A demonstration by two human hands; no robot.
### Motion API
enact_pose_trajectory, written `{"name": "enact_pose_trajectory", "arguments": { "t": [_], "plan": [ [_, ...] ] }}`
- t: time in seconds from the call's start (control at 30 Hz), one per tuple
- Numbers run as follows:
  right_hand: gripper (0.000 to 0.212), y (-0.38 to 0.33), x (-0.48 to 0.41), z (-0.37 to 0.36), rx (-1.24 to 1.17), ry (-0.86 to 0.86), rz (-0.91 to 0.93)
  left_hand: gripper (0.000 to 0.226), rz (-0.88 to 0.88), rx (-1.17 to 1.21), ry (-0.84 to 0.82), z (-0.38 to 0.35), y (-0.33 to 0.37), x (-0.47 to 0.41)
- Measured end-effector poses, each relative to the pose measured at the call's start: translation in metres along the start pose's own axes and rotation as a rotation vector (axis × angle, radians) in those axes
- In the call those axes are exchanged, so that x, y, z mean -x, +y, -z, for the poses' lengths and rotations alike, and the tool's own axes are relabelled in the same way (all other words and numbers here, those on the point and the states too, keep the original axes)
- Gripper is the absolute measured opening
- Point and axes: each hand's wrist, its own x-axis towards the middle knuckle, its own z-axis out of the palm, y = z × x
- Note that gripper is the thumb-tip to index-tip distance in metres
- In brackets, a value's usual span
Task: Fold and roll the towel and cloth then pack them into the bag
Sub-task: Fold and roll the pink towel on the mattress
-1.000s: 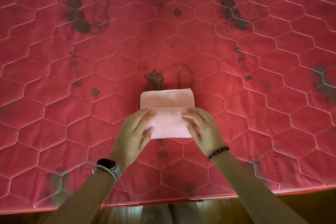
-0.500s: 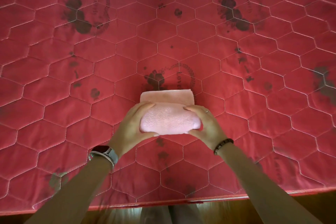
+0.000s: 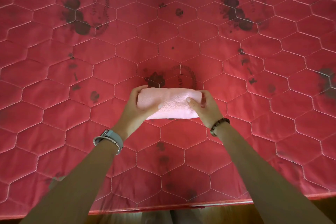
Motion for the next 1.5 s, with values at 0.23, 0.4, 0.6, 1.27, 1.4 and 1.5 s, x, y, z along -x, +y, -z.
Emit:
{"name": "enact_pose_trajectory", "arguments": {
  "t": [0.23,0.4,0.6,1.27,1.4,1.5],
  "plan": [
    [0.036,-0.004,-0.006,-0.012,0.009,0.059,-0.043,0.062,0.12,0.078,0.204,-0.019,-0.01,0.004],
    [0.038,-0.005,-0.012,-0.015,0.091,0.089,-0.118,0.087,0.308,0.012,0.243,-0.026,-0.003,-0.007],
    [0.034,-0.019,-0.019,-0.012,0.0,0.062,-0.154,0.076,0.394,0.108,0.206,-0.019,0.01,-0.02],
    [0.048,-0.072,0.057,0.003,-0.386,0.0,-0.213,0.04,0.285,0.65,0.164,0.007,0.064,0.055],
    [0.064,-0.099,0.09,0.004,-0.404,0.007,-0.183,0.029,0.271,0.691,0.296,0.018,0.095,0.085],
    [0.072,-0.125,0.115,0.003,-0.38,-0.017,-0.17,0.013,0.261,0.734,0.384,0.028,0.12,0.112]
  ]
}}
